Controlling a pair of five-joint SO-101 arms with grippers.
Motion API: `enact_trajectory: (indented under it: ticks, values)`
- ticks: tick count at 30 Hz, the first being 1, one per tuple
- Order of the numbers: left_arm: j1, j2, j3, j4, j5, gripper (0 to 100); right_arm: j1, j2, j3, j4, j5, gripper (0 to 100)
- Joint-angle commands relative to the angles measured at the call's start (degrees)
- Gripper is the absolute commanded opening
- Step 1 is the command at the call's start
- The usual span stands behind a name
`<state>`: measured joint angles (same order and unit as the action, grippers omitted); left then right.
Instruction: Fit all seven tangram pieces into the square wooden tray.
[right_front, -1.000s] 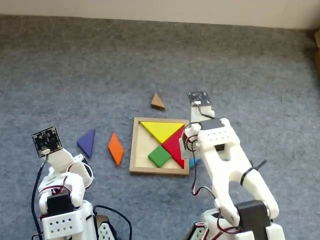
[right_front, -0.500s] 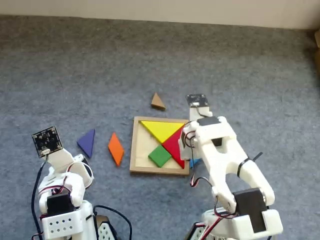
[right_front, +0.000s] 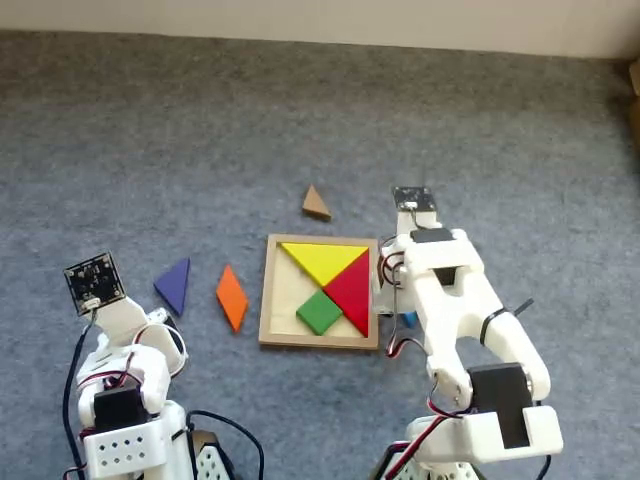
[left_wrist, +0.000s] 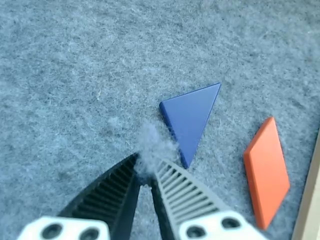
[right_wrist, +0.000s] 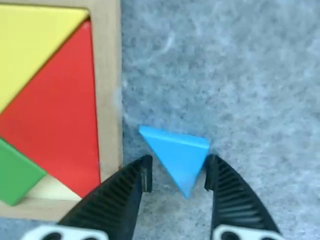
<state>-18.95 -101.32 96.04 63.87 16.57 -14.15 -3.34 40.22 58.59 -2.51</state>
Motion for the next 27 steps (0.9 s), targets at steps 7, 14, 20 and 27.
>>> enact_trajectory:
  ticks: [7,14,20,27]
  values:
    - [-0.7,-1.4,1.2,-0.4,0.4,1,1.0,0.2,-3.9,-1.3,10.6,18.4]
    - [-0.7,-1.4,1.2,-0.4,0.4,1,1.1,0.2,-3.7,-5.3,15.1,18.4]
    - [-0.7,-1.4,1.2,-0.4,0.4,1,1.8,-0.1,-3.8,-5.6,16.9,18.4]
    - [-0.7,-1.4,1.2,-0.4,0.4,1,2.7,0.2,-5.5,-5.7,17.0,18.4]
